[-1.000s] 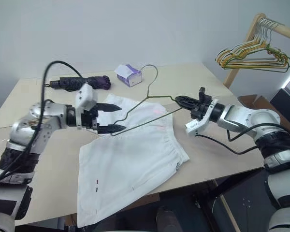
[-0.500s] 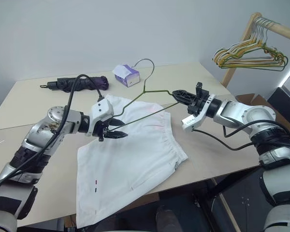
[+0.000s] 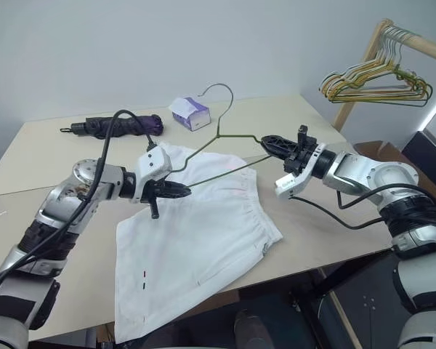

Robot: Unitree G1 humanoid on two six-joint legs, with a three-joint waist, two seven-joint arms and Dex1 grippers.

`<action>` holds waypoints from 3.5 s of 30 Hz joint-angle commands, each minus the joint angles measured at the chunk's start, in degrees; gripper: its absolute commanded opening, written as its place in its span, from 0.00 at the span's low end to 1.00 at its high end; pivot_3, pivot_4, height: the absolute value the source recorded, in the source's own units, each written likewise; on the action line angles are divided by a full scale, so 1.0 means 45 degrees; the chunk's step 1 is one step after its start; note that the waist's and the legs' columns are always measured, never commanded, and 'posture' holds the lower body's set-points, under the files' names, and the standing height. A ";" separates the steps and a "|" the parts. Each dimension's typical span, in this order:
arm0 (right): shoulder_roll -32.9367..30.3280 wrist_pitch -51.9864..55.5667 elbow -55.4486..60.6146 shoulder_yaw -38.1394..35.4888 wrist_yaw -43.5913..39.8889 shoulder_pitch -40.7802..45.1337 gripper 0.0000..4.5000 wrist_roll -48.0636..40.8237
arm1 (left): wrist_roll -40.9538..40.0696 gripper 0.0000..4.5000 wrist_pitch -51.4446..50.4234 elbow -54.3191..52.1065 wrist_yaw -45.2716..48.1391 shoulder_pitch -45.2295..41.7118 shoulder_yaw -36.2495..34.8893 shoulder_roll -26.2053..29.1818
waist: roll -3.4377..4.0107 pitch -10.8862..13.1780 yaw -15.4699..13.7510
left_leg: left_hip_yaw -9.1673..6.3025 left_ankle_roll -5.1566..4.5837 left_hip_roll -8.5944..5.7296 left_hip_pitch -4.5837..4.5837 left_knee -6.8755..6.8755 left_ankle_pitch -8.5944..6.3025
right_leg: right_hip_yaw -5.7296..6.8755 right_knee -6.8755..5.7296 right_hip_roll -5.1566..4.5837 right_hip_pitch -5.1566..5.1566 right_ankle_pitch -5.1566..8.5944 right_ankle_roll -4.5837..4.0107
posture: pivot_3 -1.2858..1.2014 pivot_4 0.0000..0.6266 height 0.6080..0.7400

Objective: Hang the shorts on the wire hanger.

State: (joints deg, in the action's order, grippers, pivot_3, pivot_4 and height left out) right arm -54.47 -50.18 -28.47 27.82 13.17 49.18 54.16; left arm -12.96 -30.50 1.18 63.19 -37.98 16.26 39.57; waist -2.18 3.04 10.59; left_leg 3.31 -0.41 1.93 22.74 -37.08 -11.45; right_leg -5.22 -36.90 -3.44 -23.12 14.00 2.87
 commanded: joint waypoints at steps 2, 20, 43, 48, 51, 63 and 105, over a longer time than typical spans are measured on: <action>-0.0693 -0.1423 0.1124 -0.0206 -0.3897 -0.0697 0.48 -0.4977 | 0.0673 0.00 0.1952 -0.0023 0.0687 0.0106 -0.0194 0.0764 | -0.0001 0.0000 0.0061 | -0.0004 -0.0001 0.0001 0.0002 -0.0001 0.0000 | 0.0002 0.0001 0.0000 0.0002 0.0000 0.0000 | 0.47 0.00 1.00; -0.1947 1.4204 0.6992 -0.0672 -1.7533 -0.2069 0.99 -1.6862 | 0.3063 0.00 0.7854 0.1631 0.1202 -0.0104 0.0090 0.0961 | 0.0002 -0.0009 -0.0238 | 0.0015 -0.0042 0.0048 -0.0100 -0.0033 -0.0010 | -0.0002 0.0035 -0.0030 0.0118 -0.0012 0.0022 | 0.48 0.00 1.00; 0.0652 1.7700 0.7593 -0.1090 -1.8470 -0.1545 0.00 -1.3964 | 0.3162 0.00 0.8217 0.1694 0.1025 -0.0168 -0.0006 0.0436 | 0.0016 -0.0017 -0.0803 | 0.0098 -0.0045 0.0017 0.0249 -0.0173 -0.0008 | 0.0025 -0.0073 0.0005 -0.0211 -0.0052 0.0027 | 0.48 0.00 1.00; 0.0768 1.8305 0.7974 -0.1848 -1.8268 -0.2063 0.00 -1.4389 | 0.2818 0.06 0.8639 0.1900 0.1010 0.0021 -0.0292 0.0279 | 0.0015 -0.0017 -0.0806 | 0.0096 -0.0045 0.0018 0.0249 -0.0173 -0.0008 | 0.0028 -0.0073 0.0006 -0.0209 -0.0052 0.0026 | 0.48 0.00 1.00; 0.0460 1.8510 0.8435 -0.2798 -1.8403 -0.2966 0.00 -1.4981 | 0.1186 0.24 0.8336 0.2467 0.1803 0.0239 -0.1066 -0.0039 | 0.0015 -0.0017 -0.0812 | 0.0095 -0.0045 0.0016 0.0249 -0.0174 -0.0008 | 0.0030 -0.0072 0.0004 -0.0205 -0.0053 0.0027 | 0.48 0.01 1.00; -0.0647 2.2626 0.8569 -0.7373 -1.7135 -0.8538 0.00 -1.7756 | -0.3405 1.00 0.3737 0.0475 0.1259 0.2130 -0.4409 -0.0079 | 0.0013 -0.0015 -0.0745 | 0.0087 -0.0044 0.0030 0.0238 -0.0177 -0.0010 | 0.0032 -0.0065 0.0005 -0.0187 -0.0038 0.0055 | 0.47 0.06 1.00; -0.0848 2.5448 0.3009 -0.6924 -1.9084 -0.7590 0.00 -1.9314 | -0.5338 1.00 0.1967 -0.2890 0.1686 0.3443 -0.4666 0.0388 | 0.0038 0.0053 -0.1133 | 0.0091 -0.0061 0.0016 0.0093 -0.0155 -0.0035 | 0.0025 0.0028 0.0008 -0.0016 0.0057 0.0057 | 0.49 0.09 1.00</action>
State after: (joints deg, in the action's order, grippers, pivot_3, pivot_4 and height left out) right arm -56.74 65.58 -16.91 -1.26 -70.52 14.77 -30.72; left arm -37.69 -23.54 -10.62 70.73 -21.86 -3.56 40.71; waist -2.01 3.28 5.50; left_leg 3.72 -0.69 2.00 23.17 -37.78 -11.60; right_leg -5.10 -36.77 -3.40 -23.19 14.26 3.13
